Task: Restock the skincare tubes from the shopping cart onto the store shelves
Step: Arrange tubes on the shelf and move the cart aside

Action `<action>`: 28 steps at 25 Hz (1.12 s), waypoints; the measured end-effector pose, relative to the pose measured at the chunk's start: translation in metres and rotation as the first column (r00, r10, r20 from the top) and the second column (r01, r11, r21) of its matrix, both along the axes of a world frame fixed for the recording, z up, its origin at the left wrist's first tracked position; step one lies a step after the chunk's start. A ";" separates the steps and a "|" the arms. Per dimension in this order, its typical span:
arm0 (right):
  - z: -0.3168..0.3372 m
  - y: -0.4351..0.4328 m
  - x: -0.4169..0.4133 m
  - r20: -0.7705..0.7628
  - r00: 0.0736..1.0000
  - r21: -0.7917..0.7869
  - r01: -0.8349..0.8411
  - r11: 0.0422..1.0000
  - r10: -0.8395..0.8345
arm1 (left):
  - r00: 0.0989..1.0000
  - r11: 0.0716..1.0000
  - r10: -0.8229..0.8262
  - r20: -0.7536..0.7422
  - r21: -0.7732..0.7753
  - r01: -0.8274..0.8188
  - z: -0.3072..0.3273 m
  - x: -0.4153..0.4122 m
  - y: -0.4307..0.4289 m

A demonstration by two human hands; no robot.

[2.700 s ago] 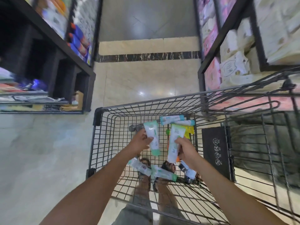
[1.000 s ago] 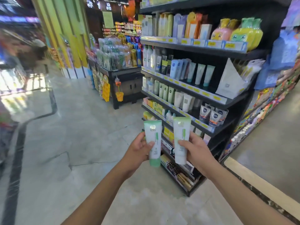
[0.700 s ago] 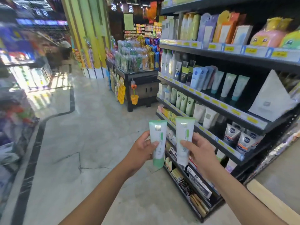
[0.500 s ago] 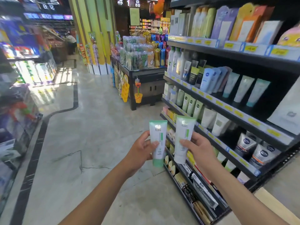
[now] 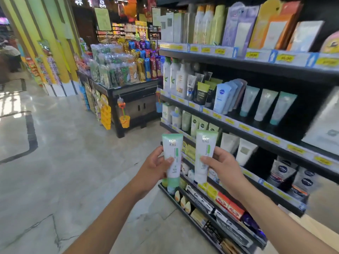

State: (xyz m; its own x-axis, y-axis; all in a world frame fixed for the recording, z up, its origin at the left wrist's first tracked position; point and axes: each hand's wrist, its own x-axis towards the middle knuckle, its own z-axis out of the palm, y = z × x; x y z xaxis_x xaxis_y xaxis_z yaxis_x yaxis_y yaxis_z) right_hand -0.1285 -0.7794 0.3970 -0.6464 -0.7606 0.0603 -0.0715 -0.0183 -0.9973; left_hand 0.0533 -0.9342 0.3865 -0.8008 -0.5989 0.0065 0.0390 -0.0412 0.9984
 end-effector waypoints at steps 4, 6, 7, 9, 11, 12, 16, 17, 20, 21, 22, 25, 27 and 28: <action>-0.007 -0.012 -0.021 0.022 0.990 0.007 0.139 0.990 -0.140 | 0.990 0.990 -0.138 0.005 -0.005 0.138 0.000 -0.041 -0.040; -0.007 -0.014 -0.037 0.018 0.979 0.010 0.201 0.980 -0.201 | 0.979 0.978 -0.206 0.004 -0.011 0.206 0.002 -0.068 -0.053; -0.007 -0.014 -0.047 0.010 0.973 0.012 0.229 0.973 -0.229 | 0.971 0.971 -0.237 0.002 -0.010 0.237 0.003 -0.083 -0.057; -0.004 -0.012 -0.060 0.001 0.966 0.013 0.260 0.966 -0.260 | 0.964 0.964 -0.267 -0.006 -0.010 0.267 0.005 -0.104 -0.061; -0.005 -0.009 -0.080 -0.002 0.950 0.005 0.313 0.950 -0.313 | 0.945 0.945 -0.327 -0.004 -0.025 0.327 0.006 -0.133 -0.066; -0.004 -0.008 -0.089 -0.008 0.943 -0.002 0.333 0.943 -0.333 | 0.934 0.933 -0.358 -0.001 -0.034 0.357 0.005 -0.148 -0.069; -0.003 -0.004 -0.133 -0.006 0.925 -0.066 0.378 0.924 -0.379 | 0.898 0.897 -0.439 0.013 -0.044 0.440 0.009 -0.208 -0.075; -0.001 -0.004 -0.143 -0.012 0.921 -0.074 0.387 0.919 -0.389 | 0.893 0.892 -0.450 0.013 -0.045 0.450 0.010 -0.220 -0.077; 0.005 -0.001 -0.175 -0.009 0.915 -0.096 0.401 0.911 -0.404 | 0.880 0.878 -0.475 0.013 -0.057 0.475 0.012 -0.255 -0.080; 0.008 0.001 -0.185 -0.009 0.913 -0.104 0.404 0.909 -0.407 | 0.880 0.879 -0.475 0.013 -0.053 0.475 0.011 -0.264 -0.080; 0.013 0.002 -0.194 -0.020 0.911 -0.111 0.407 0.907 -0.411 | 0.882 0.881 -0.471 0.012 -0.049 0.471 0.011 -0.274 -0.079; 0.029 0.005 -0.223 -0.086 0.892 -0.115 0.434 0.894 -0.444 | 0.878 0.877 -0.478 0.009 -0.042 0.478 0.006 -0.295 -0.078; 0.040 0.005 -0.244 -0.135 0.865 -0.105 0.473 0.875 -0.484 | 0.874 0.873 -0.486 0.010 -0.029 0.486 0.004 -0.304 -0.077; 0.045 0.005 -0.255 -0.168 0.848 -0.098 0.493 0.864 -0.503 | 0.872 0.871 -0.490 0.009 -0.023 0.490 0.003 -0.308 -0.076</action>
State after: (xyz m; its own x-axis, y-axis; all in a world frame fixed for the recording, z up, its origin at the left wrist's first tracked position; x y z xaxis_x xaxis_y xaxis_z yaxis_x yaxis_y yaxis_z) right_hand -0.3835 -0.7744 0.4417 -0.9114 -0.3326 0.2422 -0.2636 0.0200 -0.9644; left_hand -0.2552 -1.0106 0.3896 -0.9915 -0.1291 0.0130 0.0171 -0.0310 0.9994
